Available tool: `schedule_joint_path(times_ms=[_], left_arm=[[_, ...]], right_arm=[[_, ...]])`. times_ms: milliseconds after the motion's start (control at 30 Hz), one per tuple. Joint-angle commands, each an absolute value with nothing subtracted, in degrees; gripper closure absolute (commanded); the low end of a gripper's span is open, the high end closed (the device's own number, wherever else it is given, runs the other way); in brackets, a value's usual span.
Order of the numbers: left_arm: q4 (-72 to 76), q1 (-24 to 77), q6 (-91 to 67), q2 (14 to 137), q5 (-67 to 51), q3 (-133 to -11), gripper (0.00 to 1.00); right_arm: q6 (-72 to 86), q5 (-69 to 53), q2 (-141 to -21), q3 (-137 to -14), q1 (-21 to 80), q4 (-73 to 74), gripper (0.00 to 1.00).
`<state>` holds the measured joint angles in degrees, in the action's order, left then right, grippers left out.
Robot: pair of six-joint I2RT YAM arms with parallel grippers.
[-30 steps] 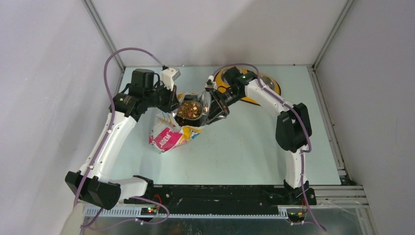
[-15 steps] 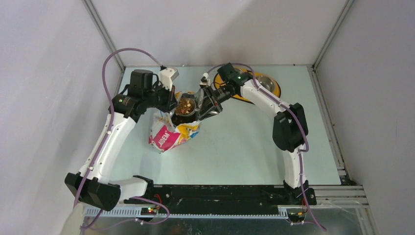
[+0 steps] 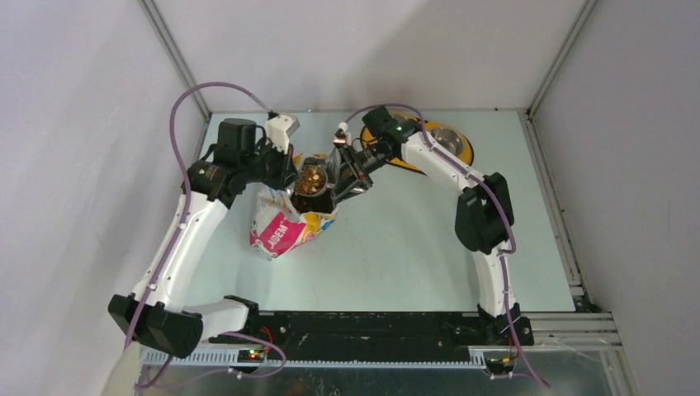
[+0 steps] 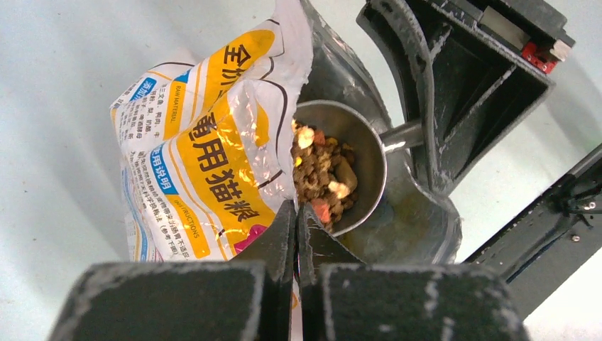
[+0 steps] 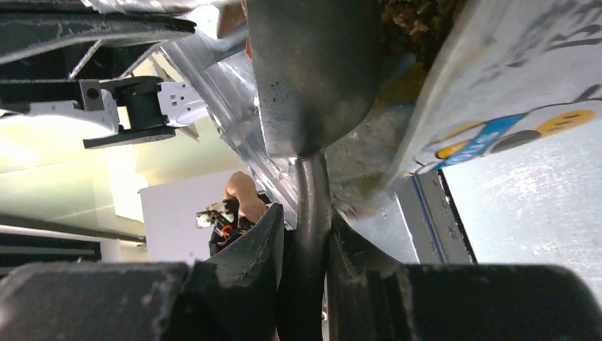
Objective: Serve the pet food
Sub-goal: Collect the pet food from the pet food bag.
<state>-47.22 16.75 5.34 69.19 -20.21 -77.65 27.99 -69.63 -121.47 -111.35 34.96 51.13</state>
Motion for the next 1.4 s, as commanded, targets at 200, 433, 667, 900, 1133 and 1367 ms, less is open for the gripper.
schedule_joint_path(times_ms=[200,433,667,900,1133,1367], left_arm=[[-45.36,12.94,2.09,66.94,-26.08,-77.35,1.00],[-45.20,12.38,1.98,66.50,-26.94,-77.00,1.00],[-44.85,11.81,1.87,65.69,-27.69,-76.26,1.00],[-44.89,11.69,1.75,65.53,-28.12,-76.28,1.00],[-44.73,11.54,1.59,65.51,-28.39,-76.22,1.00],[-44.90,11.54,1.67,65.24,-28.23,-76.40,1.00]], right_arm=[[0.66,-81.64,-116.16,-108.80,30.72,66.36,1.00],[-1.34,-86.81,-115.70,-104.28,29.71,66.66,1.00],[1.28,-70.95,-113.58,-104.08,33.34,63.10,1.00],[9.09,-66.22,-108.89,-101.95,33.32,55.75,1.00],[31.07,-76.48,-103.32,-89.59,30.52,28.51,1.00],[34.72,-82.16,-106.49,-89.32,32.74,22.23,1.00]])
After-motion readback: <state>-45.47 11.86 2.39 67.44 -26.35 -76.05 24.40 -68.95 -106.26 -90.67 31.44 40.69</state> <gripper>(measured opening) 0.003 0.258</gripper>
